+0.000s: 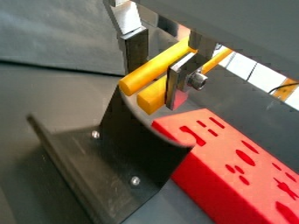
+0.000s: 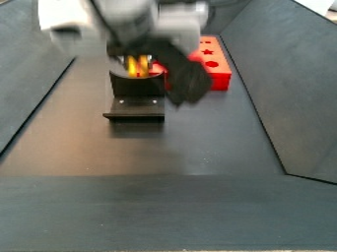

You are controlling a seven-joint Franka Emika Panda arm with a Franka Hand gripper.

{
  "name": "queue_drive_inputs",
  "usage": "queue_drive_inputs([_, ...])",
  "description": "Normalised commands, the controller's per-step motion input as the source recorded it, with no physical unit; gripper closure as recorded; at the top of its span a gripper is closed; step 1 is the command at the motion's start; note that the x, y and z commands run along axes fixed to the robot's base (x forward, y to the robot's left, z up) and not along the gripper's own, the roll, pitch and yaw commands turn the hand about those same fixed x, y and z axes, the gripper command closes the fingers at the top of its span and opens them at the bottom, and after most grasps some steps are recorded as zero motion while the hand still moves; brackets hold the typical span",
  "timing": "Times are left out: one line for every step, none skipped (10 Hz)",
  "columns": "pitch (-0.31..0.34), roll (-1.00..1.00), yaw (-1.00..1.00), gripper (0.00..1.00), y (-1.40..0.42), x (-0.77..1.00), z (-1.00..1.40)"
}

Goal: Pick up the square-circle object. Move up. Place the square-circle object on the fixture. Regrasp the square-circle object. Move to above the board. Insert the square-circle object.
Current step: Place the square-circle object on the fixture, then regrasp the square-circle object.

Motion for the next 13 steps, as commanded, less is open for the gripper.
queue_drive_inputs([-0.005, -0.78, -0.18, 1.0, 0.09, 0.15, -1.0])
queue_drive_inputs([-0.013, -0.5, -0.13, 1.0, 0.1, 0.17, -1.0])
queue_drive_inputs([-0.009, -0.34, -0.1, 1.0, 0.11, 0.18, -1.0])
queue_drive_inputs([-0.004, -0.23, -0.08, 1.0, 0.11, 0.19, -1.0])
queue_drive_inputs([0.001, -0.19, -0.07, 1.0, 0.11, 0.19, -1.0])
queue_drive_inputs([0.003, -0.16, -0.06, 1.0, 0.1, 0.16, -0.81])
queue_drive_inputs([0.002, -0.15, -0.06, 1.0, 0.09, 0.14, -0.7])
queue_drive_inputs([0.008, -0.13, -0.05, 1.0, 0.07, 0.11, -0.49])
queue_drive_inputs([0.013, -0.1, -0.05, 1.0, 0.06, 0.08, -0.4])
queue_drive_inputs([0.0, 0.0, 0.0, 0.0, 0.0, 0.0, 0.0])
queue_drive_inputs([-0.019, -0.03, 0.02, 0.0, 0.0, 0.0, 1.0])
queue_drive_inputs([-0.015, -0.03, 0.03, 0.0, 0.0, -0.01, 1.0])
queue_drive_inputs([-0.001, -0.01, 0.04, 0.0, 0.0, -0.03, 1.0])
